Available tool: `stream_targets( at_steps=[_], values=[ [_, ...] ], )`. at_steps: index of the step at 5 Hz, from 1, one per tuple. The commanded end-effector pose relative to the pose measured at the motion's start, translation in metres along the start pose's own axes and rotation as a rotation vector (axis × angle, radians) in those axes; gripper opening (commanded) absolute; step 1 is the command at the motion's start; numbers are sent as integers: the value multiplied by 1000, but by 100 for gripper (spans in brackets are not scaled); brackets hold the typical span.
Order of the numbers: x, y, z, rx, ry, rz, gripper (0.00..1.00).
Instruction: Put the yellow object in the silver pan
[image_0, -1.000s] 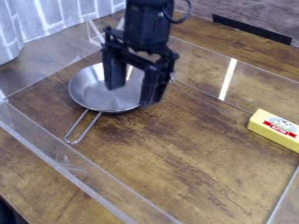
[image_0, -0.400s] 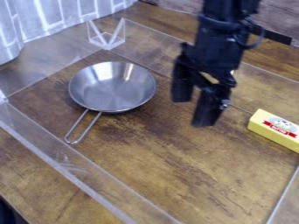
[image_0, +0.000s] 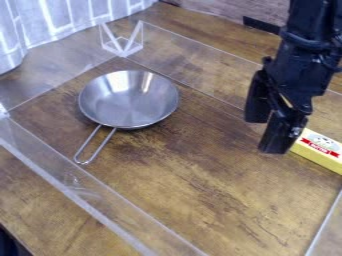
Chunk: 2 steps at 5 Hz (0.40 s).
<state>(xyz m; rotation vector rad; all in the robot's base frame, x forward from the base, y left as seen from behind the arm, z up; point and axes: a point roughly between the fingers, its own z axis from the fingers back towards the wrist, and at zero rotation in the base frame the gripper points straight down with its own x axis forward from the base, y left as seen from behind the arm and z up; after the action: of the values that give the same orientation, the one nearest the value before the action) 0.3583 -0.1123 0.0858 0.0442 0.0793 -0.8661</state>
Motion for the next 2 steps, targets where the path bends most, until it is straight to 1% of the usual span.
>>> stream_targets(
  at_steps=[1, 2],
  values=[
    [18, -1, 20, 59, -79, -27, 100],
    [27, 1, 16, 72, -93, -25, 100]
  ],
)
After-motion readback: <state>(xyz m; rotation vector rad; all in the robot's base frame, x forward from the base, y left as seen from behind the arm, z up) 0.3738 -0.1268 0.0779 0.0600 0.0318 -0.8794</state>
